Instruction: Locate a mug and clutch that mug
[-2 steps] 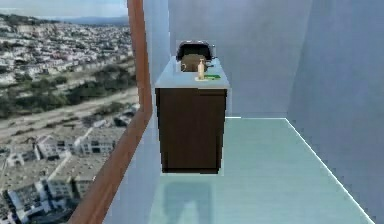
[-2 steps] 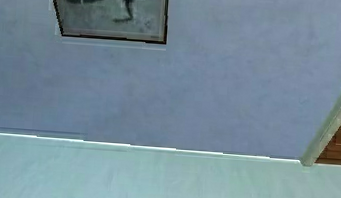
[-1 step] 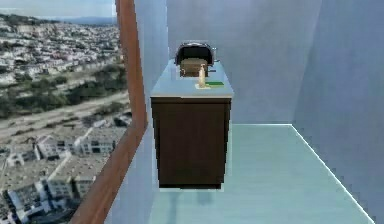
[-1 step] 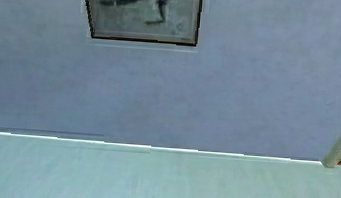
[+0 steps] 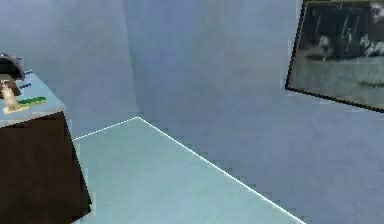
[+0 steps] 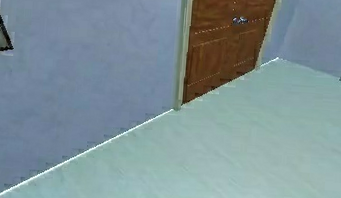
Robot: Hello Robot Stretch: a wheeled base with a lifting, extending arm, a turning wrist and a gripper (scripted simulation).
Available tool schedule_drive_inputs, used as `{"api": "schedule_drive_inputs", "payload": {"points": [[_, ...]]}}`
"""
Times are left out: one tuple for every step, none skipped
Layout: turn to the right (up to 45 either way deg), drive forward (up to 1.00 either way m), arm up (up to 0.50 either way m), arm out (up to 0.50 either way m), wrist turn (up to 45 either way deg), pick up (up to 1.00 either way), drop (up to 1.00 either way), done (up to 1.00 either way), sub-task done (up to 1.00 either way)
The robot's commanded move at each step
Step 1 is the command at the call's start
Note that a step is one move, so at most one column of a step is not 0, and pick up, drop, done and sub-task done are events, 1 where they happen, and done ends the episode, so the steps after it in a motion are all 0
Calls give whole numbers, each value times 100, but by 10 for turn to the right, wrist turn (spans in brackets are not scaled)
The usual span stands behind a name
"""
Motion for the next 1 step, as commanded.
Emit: {"api": "schedule_drive_inputs", "payload": {"points": [[450,0,0,0,0,0,0,0,0]]}}
